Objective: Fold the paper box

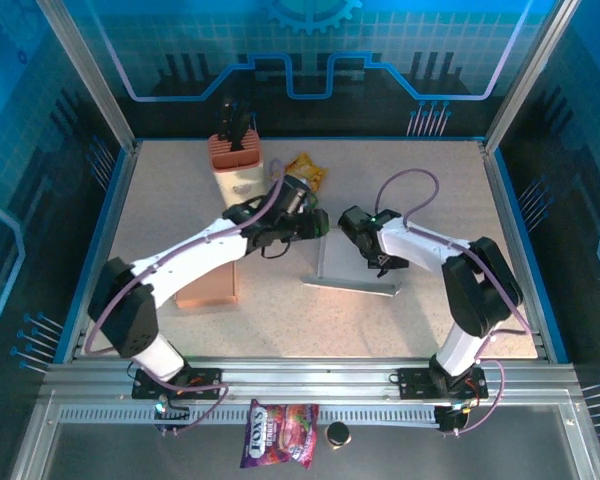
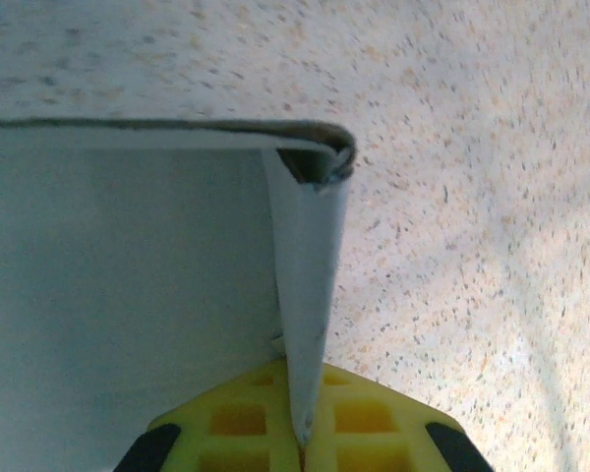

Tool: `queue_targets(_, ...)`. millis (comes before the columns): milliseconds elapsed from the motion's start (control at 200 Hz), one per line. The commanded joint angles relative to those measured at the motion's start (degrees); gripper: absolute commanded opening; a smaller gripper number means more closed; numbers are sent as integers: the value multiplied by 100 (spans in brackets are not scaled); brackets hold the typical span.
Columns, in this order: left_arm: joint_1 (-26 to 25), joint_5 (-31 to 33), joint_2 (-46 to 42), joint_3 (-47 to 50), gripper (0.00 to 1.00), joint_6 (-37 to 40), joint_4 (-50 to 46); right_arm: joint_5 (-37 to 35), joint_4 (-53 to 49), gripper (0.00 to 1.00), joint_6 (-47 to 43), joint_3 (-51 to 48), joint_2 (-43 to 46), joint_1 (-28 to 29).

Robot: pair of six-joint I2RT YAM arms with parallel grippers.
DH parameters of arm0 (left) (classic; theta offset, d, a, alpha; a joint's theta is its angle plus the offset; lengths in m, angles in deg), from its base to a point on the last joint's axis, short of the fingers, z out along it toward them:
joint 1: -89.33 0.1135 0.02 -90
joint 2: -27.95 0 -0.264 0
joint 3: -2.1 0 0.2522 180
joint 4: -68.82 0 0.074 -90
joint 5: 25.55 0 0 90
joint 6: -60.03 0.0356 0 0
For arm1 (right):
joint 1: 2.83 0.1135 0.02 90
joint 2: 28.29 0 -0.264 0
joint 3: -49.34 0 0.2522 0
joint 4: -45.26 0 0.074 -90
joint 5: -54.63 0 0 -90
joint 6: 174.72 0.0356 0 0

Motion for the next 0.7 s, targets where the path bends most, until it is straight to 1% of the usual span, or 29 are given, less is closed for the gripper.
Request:
queue_targets(0,256,-176,-265,100,56,-141,-284,386,-826,0,752,251,-231,-488)
queue_targets(175,334,-478,-581,544,53,-78,-495,1368,-872,0,1571,214,-234,-1355)
queue_targets(275,326,-743,-792,1032,51,-239,-390,1830,-998,0,2123,273,-296,-1617)
queue_targets(385,240,-1028,-931,1495,49,-393,-161,2228,-1207,0,2712,393,-456,-1652)
queue_targets(470,62,-1152,-878,1639,49,-439,-37,2586,-1105,0,3187,248,-446,-1655)
queue_targets(695,-350,-1498,-396,1877,48,-805,626,3409,-986,0,4414,-55,-415,-1485)
